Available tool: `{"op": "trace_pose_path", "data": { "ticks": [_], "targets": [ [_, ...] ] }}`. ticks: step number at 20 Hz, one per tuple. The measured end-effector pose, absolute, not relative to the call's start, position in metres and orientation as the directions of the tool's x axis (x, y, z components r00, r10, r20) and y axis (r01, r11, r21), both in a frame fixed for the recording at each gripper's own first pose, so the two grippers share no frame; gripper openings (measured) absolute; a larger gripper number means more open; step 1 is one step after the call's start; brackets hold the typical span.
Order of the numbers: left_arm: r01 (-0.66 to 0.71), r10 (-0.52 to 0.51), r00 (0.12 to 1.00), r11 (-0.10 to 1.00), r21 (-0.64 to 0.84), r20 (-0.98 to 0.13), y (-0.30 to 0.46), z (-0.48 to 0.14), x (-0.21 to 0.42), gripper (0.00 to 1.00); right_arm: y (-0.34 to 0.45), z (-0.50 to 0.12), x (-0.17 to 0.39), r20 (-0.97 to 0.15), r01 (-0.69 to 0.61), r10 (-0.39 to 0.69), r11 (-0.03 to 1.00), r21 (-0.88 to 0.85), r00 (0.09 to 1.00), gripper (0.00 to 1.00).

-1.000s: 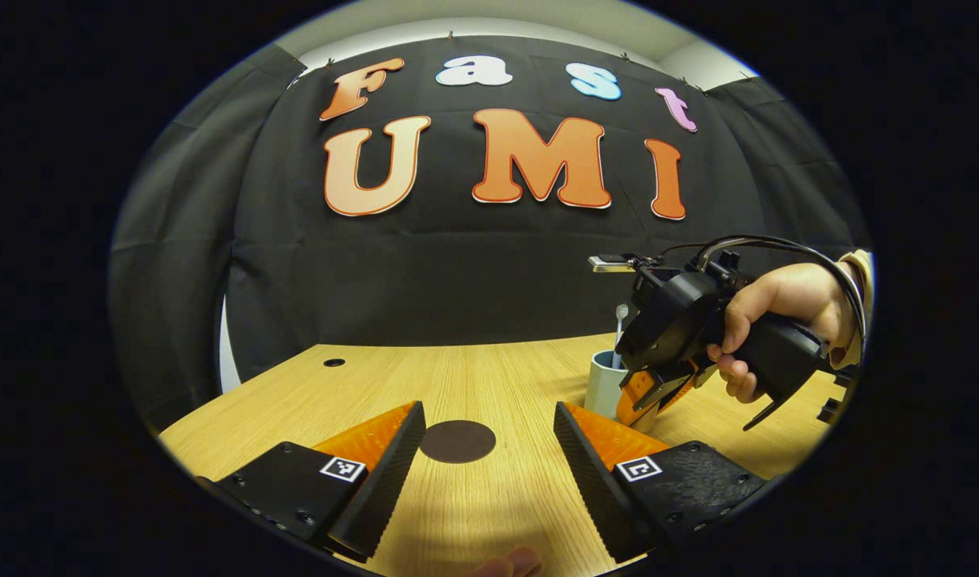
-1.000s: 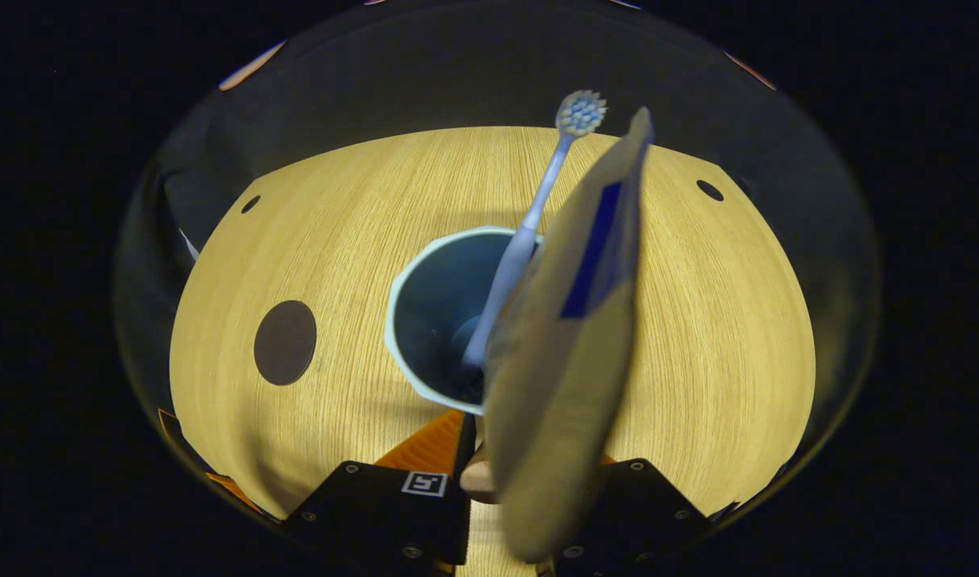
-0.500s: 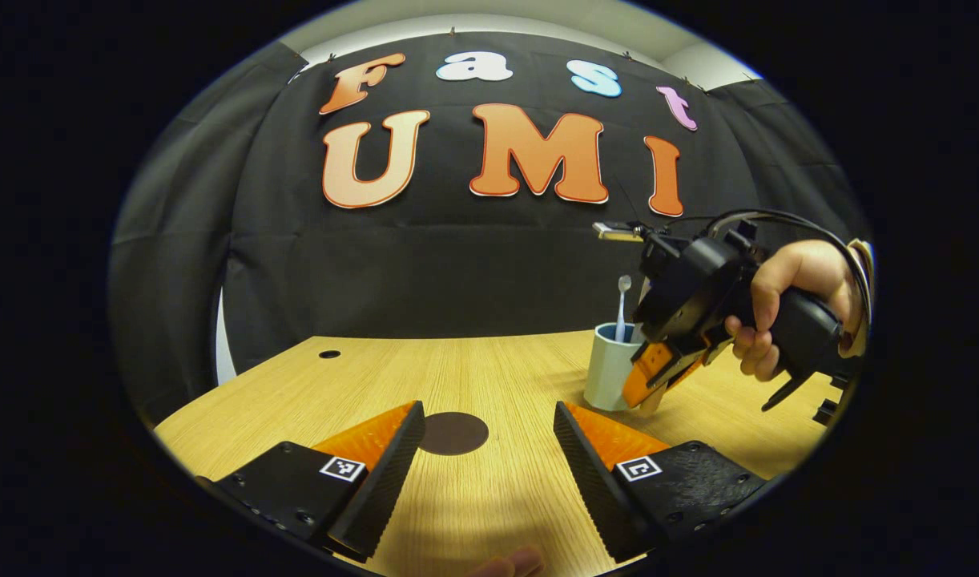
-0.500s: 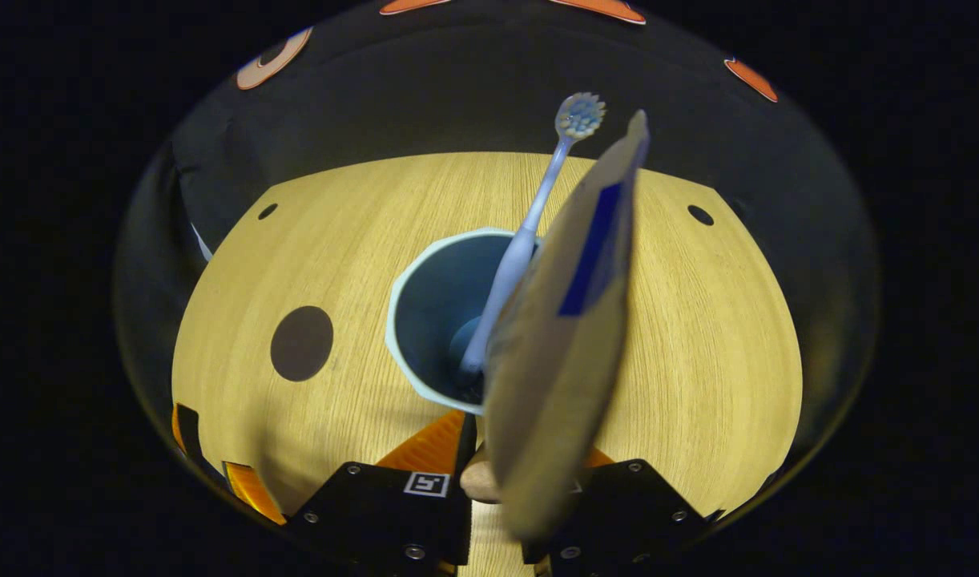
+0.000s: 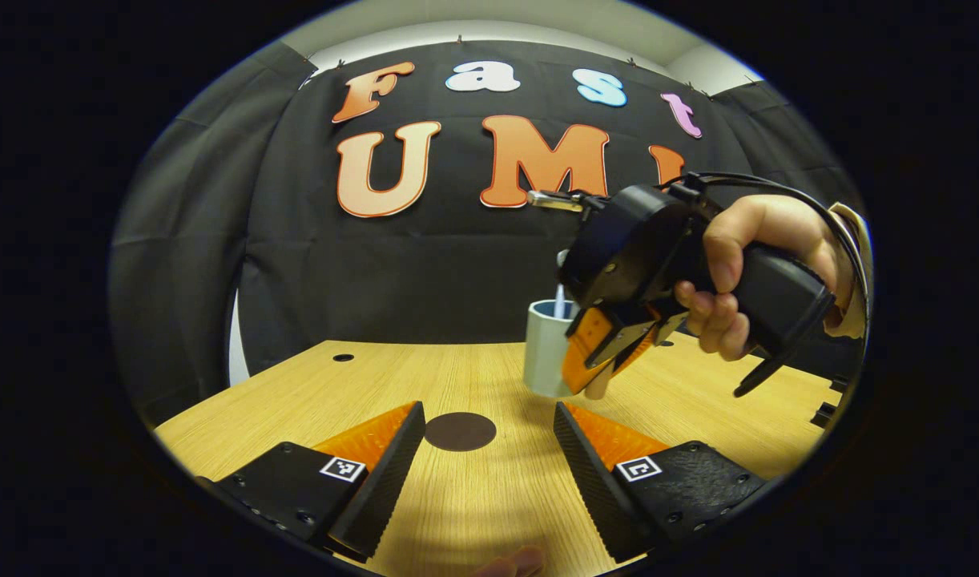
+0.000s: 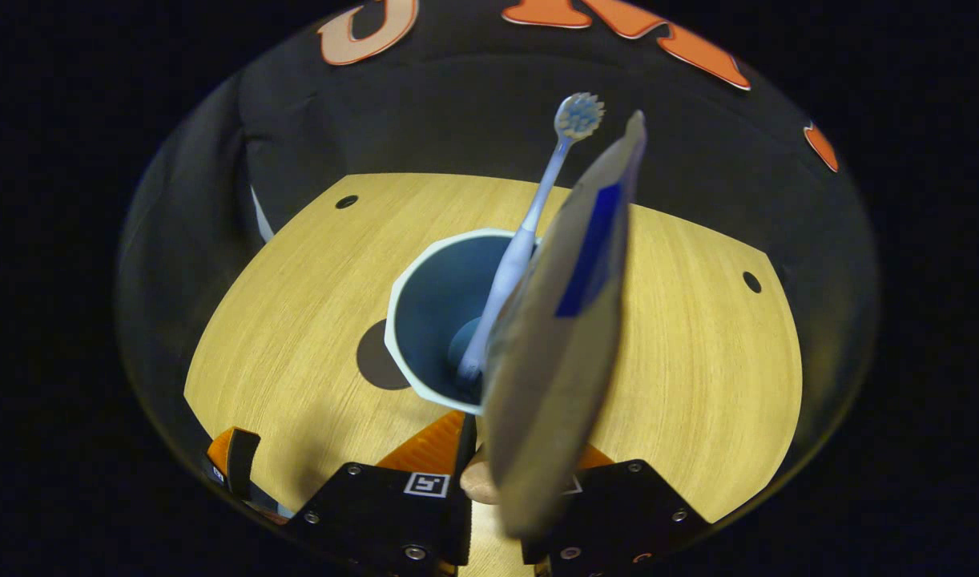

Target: Put the toothbrush and toothpaste on the desktop into the cup, then pick up the cup and place it on the coaster on the desktop.

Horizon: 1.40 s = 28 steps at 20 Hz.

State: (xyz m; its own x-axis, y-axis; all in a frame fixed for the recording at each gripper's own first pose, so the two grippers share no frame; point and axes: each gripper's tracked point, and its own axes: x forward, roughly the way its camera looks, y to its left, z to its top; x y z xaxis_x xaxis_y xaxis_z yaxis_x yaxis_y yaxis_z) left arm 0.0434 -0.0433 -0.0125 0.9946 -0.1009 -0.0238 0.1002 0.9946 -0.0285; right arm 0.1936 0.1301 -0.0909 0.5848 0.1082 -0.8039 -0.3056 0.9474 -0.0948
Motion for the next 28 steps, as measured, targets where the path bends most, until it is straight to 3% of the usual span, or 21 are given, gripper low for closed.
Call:
{"op": "trace_pose_path", "data": {
  "ticks": [10,24,28],
  "targets": [
    [0.052,-0.053,0.998,0.997,-0.054,-0.02,-0.027,-0.017,0.037,0.98,0.194,-0.131,0.194,-0.841,-0.432,0.143,0.895,-0.115,0.521,0.22],
    [0.077,-0.078,0.997,0.996,-0.046,-0.023,-0.029,-0.019,0.036,0.98,0.22,-0.156,0.2,-0.849,-0.46,0.127,0.875,-0.148,0.514,0.23],
    [0.071,-0.073,0.997,0.996,-0.047,-0.038,-0.029,-0.021,0.036,0.98,0.221,-0.139,0.205,-0.812,-0.446,0.177,0.888,-0.112,0.557,0.37]
  ]
}}
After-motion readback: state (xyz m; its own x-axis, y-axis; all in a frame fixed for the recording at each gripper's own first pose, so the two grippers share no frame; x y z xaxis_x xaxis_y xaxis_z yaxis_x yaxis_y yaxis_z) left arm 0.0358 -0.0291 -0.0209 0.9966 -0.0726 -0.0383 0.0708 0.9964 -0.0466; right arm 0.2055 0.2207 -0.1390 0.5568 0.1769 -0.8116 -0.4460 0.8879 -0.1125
